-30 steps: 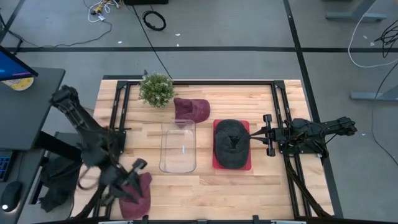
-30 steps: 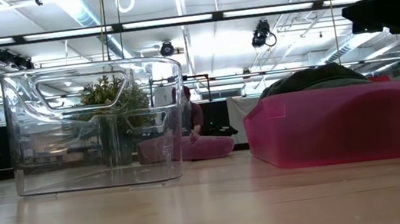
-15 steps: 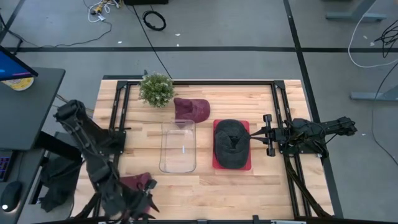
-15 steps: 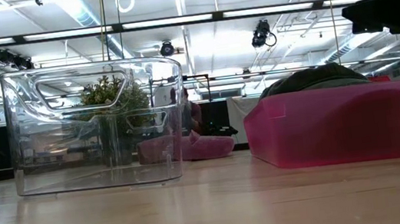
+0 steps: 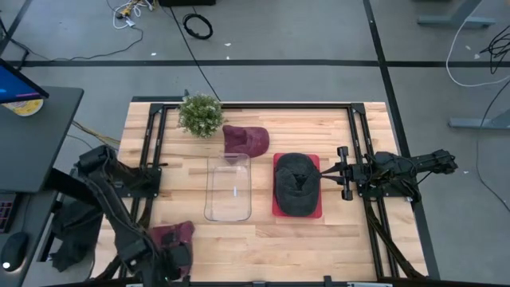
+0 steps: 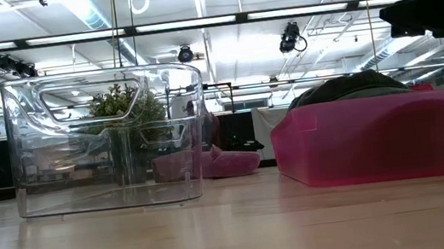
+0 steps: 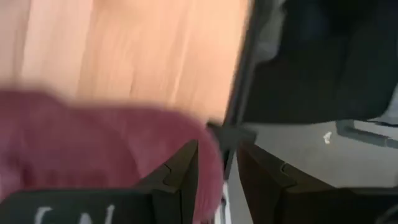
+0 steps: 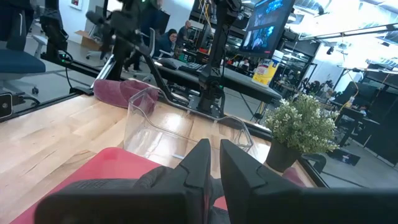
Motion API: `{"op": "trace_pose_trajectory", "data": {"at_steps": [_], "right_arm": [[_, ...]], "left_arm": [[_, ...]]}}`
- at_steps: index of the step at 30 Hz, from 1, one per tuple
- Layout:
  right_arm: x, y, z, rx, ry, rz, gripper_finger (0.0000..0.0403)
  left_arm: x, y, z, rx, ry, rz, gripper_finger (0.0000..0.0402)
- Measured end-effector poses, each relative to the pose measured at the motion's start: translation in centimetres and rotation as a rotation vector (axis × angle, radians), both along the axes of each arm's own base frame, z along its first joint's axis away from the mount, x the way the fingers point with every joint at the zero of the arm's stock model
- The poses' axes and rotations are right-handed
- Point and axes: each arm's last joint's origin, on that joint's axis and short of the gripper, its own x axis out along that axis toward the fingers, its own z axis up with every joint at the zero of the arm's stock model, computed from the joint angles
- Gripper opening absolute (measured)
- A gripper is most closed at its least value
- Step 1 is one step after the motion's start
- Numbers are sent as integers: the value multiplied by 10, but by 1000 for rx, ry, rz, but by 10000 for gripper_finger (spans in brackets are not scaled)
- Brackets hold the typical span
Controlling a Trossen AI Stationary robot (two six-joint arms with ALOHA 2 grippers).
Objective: Pick & Place hat
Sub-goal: Put the bottom red cap into the transparent bin
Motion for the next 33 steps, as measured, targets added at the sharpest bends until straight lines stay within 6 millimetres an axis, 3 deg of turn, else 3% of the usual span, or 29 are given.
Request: {"op": "trace_pose_trajectory", "data": {"at_steps": [7, 26, 33], "right_arm": [[0, 0, 0, 0, 0, 0, 39], [0, 0, 0, 0, 0, 0, 39], [0, 0, 0, 0, 0, 0, 39]], "left_arm": [[-14, 5, -19, 71, 297, 154, 115], [-23, 4, -19, 130, 267, 128, 116], [-24, 8, -24, 169, 250, 139, 171]]}}
